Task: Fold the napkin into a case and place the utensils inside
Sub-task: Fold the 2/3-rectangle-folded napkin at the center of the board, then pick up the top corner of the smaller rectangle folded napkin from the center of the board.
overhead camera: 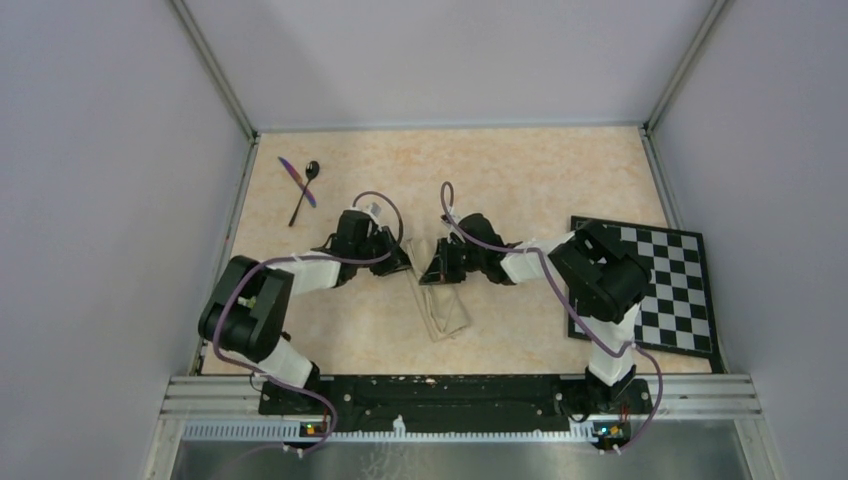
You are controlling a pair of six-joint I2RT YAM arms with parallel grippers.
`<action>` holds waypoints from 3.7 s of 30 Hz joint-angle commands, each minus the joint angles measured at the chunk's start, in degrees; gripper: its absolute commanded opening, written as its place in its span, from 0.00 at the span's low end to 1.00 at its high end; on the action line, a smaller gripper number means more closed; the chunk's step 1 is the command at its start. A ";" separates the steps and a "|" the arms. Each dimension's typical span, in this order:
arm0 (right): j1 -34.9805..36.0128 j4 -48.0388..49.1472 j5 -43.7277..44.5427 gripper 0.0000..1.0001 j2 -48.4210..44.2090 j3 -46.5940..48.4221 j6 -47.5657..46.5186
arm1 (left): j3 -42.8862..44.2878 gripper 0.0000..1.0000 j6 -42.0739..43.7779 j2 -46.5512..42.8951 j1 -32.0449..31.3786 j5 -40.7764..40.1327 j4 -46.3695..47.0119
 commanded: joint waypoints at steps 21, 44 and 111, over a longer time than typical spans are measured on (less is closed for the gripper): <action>0.36 4.55 4.40 0.00 -0.92 -2.03 2.21 | 9.81 0.69 2.57 -3.63 -3.68 -13.30 -10.06; 3.40 0.02 12.21 0.65 -12.27 0.90 -20.92 | 15.03 0.00 8.78 1.89 1.37 2.12 -16.25; 8.19 -7.31 23.97 0.00 -6.55 9.30 -11.03 | 9.55 0.77 7.23 -9.40 3.18 -2.31 -16.28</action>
